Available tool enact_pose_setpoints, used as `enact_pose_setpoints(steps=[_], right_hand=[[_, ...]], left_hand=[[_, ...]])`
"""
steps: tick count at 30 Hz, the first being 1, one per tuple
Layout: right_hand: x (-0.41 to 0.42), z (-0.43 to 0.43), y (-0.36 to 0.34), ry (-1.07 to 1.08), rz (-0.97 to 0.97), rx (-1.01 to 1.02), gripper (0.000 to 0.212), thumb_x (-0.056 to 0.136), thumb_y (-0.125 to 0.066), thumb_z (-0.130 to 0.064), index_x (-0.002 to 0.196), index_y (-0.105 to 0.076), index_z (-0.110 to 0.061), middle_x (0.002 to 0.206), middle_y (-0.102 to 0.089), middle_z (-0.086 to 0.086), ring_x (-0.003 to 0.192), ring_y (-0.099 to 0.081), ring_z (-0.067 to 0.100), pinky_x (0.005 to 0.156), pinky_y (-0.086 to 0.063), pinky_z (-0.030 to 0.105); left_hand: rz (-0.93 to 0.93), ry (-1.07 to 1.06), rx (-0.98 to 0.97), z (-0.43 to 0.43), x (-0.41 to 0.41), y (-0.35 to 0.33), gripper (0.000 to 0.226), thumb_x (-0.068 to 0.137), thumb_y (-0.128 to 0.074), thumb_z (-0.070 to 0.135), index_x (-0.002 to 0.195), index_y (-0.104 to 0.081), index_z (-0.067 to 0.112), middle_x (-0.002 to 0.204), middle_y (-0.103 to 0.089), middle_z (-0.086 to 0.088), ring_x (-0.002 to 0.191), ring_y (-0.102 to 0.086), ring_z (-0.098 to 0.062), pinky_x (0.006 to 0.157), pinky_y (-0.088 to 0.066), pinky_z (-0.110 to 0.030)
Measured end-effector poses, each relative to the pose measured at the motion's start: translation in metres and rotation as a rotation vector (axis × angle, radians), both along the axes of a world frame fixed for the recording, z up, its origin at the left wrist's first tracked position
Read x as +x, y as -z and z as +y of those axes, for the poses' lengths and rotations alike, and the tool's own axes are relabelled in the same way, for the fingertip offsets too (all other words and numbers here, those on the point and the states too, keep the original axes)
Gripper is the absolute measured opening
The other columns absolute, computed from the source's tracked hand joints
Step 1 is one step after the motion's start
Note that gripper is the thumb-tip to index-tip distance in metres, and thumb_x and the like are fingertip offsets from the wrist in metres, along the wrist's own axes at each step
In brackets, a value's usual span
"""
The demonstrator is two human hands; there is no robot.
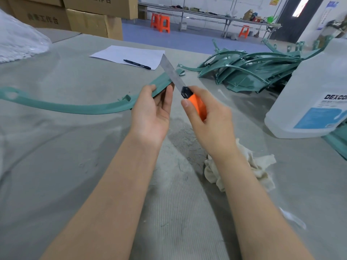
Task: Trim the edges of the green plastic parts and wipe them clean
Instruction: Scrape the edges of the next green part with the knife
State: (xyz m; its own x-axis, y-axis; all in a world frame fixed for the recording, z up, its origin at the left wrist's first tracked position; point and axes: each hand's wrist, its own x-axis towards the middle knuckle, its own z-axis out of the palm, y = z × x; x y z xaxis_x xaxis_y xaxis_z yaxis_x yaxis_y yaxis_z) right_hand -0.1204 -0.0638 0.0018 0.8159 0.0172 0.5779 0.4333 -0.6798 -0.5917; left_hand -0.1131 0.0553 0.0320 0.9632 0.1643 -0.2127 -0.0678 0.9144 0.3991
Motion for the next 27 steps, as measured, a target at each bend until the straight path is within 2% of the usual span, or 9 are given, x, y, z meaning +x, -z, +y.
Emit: enact_pose_setpoints(steps=[9,13,16,19,23,25,27], right_hand=[[0.003,0.0,0.004,0.08,-0.024,0.002,0.039,0.097,-0.051,-0.047,0.131,-0.056,-0.029,0.098,-0.067,-0.002,0.084,-0.059,0.022,0.076,-0.048,0.037],[0.011,-0.012,0.005,0.153,0.015,0.063,0.037,0.098,-0.05,-0.046,0.13,-0.057,-0.029,0.088,-0.062,-0.008,0.079,-0.055,0.016,0.072,-0.042,0.031],[0.017,-0.025,0.007,0.198,0.085,0.151,0.037,0.099,-0.049,-0.044,0.131,-0.057,-0.028,0.096,-0.064,-0.008,0.092,-0.057,0.016,0.081,-0.042,0.03],[0.017,-0.023,0.006,0.189,0.064,0.199,0.035,0.099,-0.047,-0.046,0.128,-0.056,-0.031,0.082,-0.055,-0.024,0.083,-0.049,0.003,0.075,-0.036,0.023],[0.011,-0.01,0.006,0.105,0.035,0.171,0.03,0.097,-0.047,-0.05,0.119,-0.058,-0.033,0.07,-0.053,-0.018,0.067,-0.05,0.003,0.066,-0.039,0.024],[0.009,-0.006,0.008,0.057,0.033,0.138,0.03,0.096,-0.048,-0.051,0.114,-0.06,-0.031,0.064,-0.051,-0.015,0.059,-0.048,0.002,0.059,-0.037,0.024],[0.009,-0.003,0.01,0.034,0.041,0.099,0.033,0.094,-0.049,-0.053,0.113,-0.061,-0.029,0.064,-0.049,-0.016,0.06,-0.046,0.004,0.061,-0.037,0.025]], left_hand=[[-0.009,0.041,0.048,-0.001,-0.002,0.001,0.016,0.097,-0.045,0.002,0.088,-0.058,-0.003,0.109,-0.068,-0.024,0.098,-0.07,-0.028,0.061,-0.057,-0.017],[-0.022,0.028,0.046,-0.001,-0.002,-0.001,0.016,0.096,-0.042,0.001,0.094,-0.057,-0.005,0.105,-0.068,-0.025,0.08,-0.071,-0.023,0.06,-0.056,-0.016],[-0.039,-0.021,0.096,-0.003,-0.002,-0.002,0.024,0.096,-0.043,0.001,0.113,-0.058,-0.008,0.112,-0.068,-0.022,0.081,-0.07,-0.022,0.063,-0.057,-0.018],[-0.037,-0.03,0.082,-0.003,-0.002,-0.001,0.031,0.097,-0.043,0.002,0.124,-0.055,-0.008,0.116,-0.067,-0.022,0.091,-0.07,-0.024,0.068,-0.058,-0.019],[-0.025,-0.044,0.043,0.001,0.0,0.0,0.03,0.098,-0.043,0.003,0.123,-0.055,-0.009,0.117,-0.066,-0.023,0.108,-0.066,-0.027,0.072,-0.058,-0.02],[-0.026,-0.054,0.038,0.001,0.0,0.0,0.024,0.098,-0.043,0.003,0.113,-0.058,-0.007,0.114,-0.067,-0.022,0.105,-0.067,-0.026,0.071,-0.059,-0.021],[-0.024,-0.058,0.041,0.001,0.0,-0.001,0.016,0.098,-0.044,0.003,0.099,-0.059,-0.003,0.107,-0.069,-0.021,0.1,-0.068,-0.025,0.07,-0.059,-0.021]])
